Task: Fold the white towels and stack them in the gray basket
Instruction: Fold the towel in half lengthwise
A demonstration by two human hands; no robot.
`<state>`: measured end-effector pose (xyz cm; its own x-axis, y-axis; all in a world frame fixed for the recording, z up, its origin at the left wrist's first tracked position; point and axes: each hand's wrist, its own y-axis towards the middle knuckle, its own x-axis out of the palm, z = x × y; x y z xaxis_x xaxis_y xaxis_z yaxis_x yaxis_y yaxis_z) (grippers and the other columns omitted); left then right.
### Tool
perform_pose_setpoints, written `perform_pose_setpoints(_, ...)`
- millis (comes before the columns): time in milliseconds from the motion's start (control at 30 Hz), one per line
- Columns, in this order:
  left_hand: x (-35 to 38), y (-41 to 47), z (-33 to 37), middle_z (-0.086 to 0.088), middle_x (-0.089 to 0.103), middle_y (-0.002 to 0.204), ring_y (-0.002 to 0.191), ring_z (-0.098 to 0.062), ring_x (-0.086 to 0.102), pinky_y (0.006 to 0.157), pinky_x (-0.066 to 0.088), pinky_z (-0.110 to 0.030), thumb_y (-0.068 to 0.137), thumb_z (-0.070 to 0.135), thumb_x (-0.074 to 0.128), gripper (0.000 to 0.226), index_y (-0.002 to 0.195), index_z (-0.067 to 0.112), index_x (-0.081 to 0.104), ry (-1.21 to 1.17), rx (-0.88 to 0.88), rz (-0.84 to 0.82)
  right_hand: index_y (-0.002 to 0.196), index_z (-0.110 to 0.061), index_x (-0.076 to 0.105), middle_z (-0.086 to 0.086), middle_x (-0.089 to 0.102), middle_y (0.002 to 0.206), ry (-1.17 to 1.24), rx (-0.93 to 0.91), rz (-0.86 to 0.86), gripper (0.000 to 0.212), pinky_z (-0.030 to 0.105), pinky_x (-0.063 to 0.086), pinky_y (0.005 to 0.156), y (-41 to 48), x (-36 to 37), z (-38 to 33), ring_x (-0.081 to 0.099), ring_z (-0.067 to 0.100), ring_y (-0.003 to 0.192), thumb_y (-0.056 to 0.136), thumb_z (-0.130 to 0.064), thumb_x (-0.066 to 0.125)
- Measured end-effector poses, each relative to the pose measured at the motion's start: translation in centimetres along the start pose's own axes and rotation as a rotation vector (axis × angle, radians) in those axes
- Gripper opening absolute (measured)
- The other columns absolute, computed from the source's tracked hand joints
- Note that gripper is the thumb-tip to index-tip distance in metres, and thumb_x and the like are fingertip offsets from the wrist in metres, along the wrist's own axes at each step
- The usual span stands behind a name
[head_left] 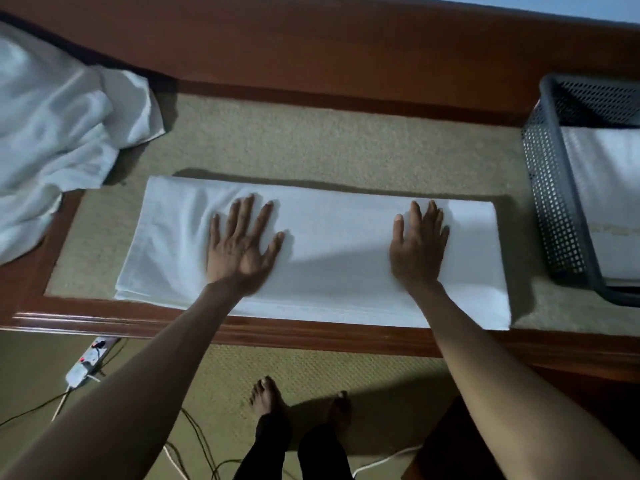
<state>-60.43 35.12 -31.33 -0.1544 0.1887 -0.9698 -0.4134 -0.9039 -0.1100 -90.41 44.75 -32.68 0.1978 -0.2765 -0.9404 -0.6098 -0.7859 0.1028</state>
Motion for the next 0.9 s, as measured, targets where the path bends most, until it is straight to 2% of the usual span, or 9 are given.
perform_pose_setpoints(67,0.2,0.0,-0.2,0.007,-0.009,0.172,0.158,-0.016,-0.01,0.127,-0.003,-0.053,0.104,0.069,0.012,0.065,0.161,0.045,-0.006,-0.001,-0.005,0.006,0.152,-0.004,0.042,0.024,0.029,0.162,0.072,-0.048,0.081,0.059,0.054,0.017,0.124,-0.9,1.0,-3.9,0.024,0.039,0.152,0.106,-0.041,0.034)
perform_pose_setpoints(167,0.5,0.0,-0.5,0.007,-0.01,0.172,0.158,-0.015,-0.01,0.127,-0.003,-0.052,0.103,0.068,0.013,0.066,0.161,0.045,-0.007,-0.006,-0.003,0.01,0.151,-0.008,0.045,0.023,0.033,0.16,0.131,-0.195,0.092,0.053,0.051,0.021,0.122,-2.8,3.6,-10.2,0.029,0.036,0.151,0.106,-0.036,0.043)
perform_pose_setpoints(233,0.5,0.1,-0.8,0.007,-0.012,0.172,0.158,-0.015,-0.011,0.127,-0.002,-0.051,0.103,0.069,0.014,0.066,0.161,0.045,-0.008,-0.022,0.02,-0.003,0.15,-0.011,0.049,0.022,0.038,0.158,0.117,-0.209,0.113,0.051,0.054,0.027,0.121,-3.7,5.2,-12.4,0.034,0.037,0.149,0.105,-0.035,0.047)
perform_pose_setpoints(300,0.4,0.0,-1.7,0.007,-0.01,0.172,0.158,-0.016,-0.009,0.128,0.0,-0.051,0.104,0.068,0.016,0.066,0.161,0.045,-0.006,-0.031,0.05,-0.009,0.149,-0.013,0.05,0.019,0.042,0.157,0.061,-0.204,0.176,0.051,0.053,0.027,0.121,-4.3,6.2,-12.6,0.036,0.036,0.147,0.104,-0.036,0.049)
perform_pose_setpoints(367,-0.1,-0.6,-3.8,0.007,-0.007,0.172,0.159,-0.017,-0.007,0.128,0.002,-0.05,0.104,0.067,0.019,0.066,0.162,0.044,-0.003,-0.038,0.044,-0.003,0.151,-0.015,0.047,0.016,0.04,0.159,0.031,-0.214,0.168,0.053,0.051,0.021,0.123,-4.3,6.3,-12.3,0.034,0.035,0.149,0.104,-0.039,0.046)
perform_pose_setpoints(533,-2.4,-3.4,-12.5,0.011,-0.008,0.172,0.159,-0.015,-0.008,0.128,0.001,-0.05,0.102,0.071,0.016,0.067,0.161,0.047,-0.005,-0.03,-0.152,-0.014,0.152,-0.016,0.047,0.013,0.04,0.16,-0.003,-0.206,0.15,0.053,0.051,0.02,0.123,-4.3,6.1,-12.6,0.032,0.033,0.15,0.105,-0.041,0.043)
perform_pose_setpoints(633,-3.2,-4.0,-14.7,0.015,-0.01,0.171,0.159,-0.022,-0.007,0.127,-0.002,-0.053,0.1,0.075,0.016,0.071,0.161,0.046,-0.006,-0.047,-0.201,-0.046,0.152,-0.016,0.046,0.013,0.039,0.16,-0.006,-0.206,0.144,0.052,0.05,0.02,0.123,-4.5,5.9,-12.7,0.032,0.033,0.15,0.106,-0.04,0.043)
perform_pose_setpoints(800,-4.0,-1.7,-11.8,-0.002,-0.005,0.173,0.159,-0.025,-0.008,0.123,-0.015,-0.054,0.104,0.068,0.02,0.074,0.165,0.029,0.004,-0.039,-0.261,0.064,0.153,-0.017,0.043,0.011,0.035,0.162,-0.009,-0.171,0.081,0.053,0.049,0.016,0.124,-4.5,5.3,-13.2,0.027,0.031,0.152,0.105,-0.039,0.04)
perform_pose_setpoints(900,-4.3,1.7,-7.6,-0.002,-0.002,0.173,0.159,-0.023,-0.007,0.126,-0.009,-0.049,0.106,0.062,0.022,0.071,0.165,0.026,0.009,-0.107,-0.151,0.067,0.154,-0.017,0.04,0.011,0.034,0.162,-0.037,-0.173,0.04,0.053,0.049,0.015,0.124,-4.3,5.0,-13.2,0.025,0.03,0.152,0.106,-0.04,0.036)
